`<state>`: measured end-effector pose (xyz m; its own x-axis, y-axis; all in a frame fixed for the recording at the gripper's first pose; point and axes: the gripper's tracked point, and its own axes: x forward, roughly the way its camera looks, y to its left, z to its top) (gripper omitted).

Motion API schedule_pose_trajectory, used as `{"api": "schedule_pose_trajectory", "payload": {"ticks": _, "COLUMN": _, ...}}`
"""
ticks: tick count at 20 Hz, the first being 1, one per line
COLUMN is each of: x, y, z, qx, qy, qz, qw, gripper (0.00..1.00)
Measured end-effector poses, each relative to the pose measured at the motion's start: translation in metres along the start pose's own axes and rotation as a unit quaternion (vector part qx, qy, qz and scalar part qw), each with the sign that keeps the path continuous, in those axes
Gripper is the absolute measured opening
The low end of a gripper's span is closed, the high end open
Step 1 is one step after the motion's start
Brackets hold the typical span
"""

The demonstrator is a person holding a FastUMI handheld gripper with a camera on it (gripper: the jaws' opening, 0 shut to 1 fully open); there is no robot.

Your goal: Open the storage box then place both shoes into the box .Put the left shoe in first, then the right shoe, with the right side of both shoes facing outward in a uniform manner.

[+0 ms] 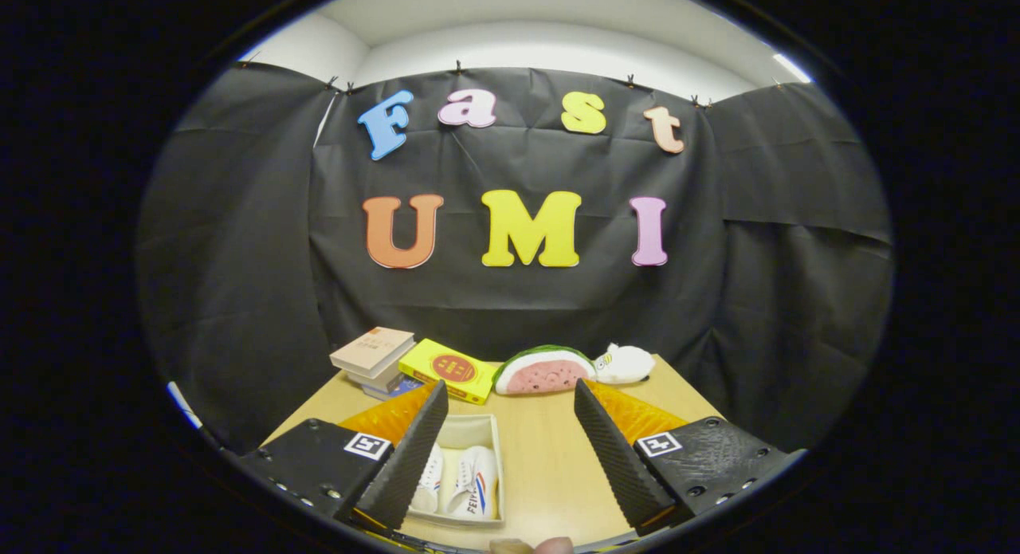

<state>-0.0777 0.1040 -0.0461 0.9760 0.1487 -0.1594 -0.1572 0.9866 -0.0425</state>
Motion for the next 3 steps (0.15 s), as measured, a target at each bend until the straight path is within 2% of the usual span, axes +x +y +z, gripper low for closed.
{"api": "schedule_pose_trajectory", "payload": {"ticks": 3, "x": -0.0009, "y": -0.0028, "z": -0.0001, "qx": 0.006, "qy": 0.002, "qz": -0.003, "qw": 1.0, "gripper": 0.96}}
